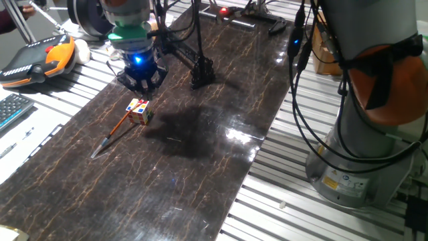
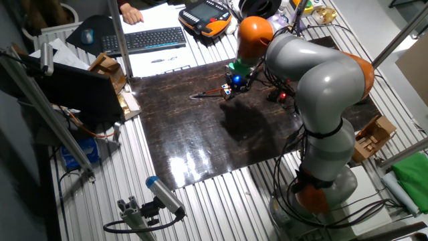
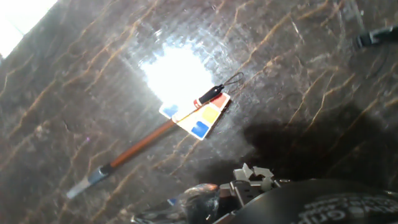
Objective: Place the brush on the pen rack
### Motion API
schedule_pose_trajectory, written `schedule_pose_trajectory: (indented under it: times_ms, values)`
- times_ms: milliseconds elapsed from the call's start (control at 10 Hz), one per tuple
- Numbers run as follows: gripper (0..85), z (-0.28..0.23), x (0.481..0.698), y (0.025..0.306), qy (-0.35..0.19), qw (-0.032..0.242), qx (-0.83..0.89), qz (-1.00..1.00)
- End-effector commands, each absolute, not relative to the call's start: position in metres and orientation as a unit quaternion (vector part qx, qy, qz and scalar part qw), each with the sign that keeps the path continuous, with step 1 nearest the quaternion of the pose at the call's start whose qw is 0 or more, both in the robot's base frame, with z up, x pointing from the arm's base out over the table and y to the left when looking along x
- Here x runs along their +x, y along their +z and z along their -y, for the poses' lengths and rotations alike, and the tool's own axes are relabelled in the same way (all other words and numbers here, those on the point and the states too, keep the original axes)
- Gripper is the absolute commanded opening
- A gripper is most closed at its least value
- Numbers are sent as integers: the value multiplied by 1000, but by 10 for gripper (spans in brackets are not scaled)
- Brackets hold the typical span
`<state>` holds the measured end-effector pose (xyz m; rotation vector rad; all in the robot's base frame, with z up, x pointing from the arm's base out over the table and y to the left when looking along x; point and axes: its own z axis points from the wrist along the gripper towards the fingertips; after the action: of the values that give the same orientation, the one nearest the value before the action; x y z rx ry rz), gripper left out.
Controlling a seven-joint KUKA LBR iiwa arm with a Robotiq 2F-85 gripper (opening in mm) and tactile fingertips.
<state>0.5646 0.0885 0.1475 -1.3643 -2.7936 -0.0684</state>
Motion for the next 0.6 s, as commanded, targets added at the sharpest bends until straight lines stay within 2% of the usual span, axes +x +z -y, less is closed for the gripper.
schedule_pose_trajectory:
  times_ms: [0,500]
  values:
    - [7,-89,564,148,-21,16,-442,897]
    - [7,-89,564,148,-26,19,-540,841]
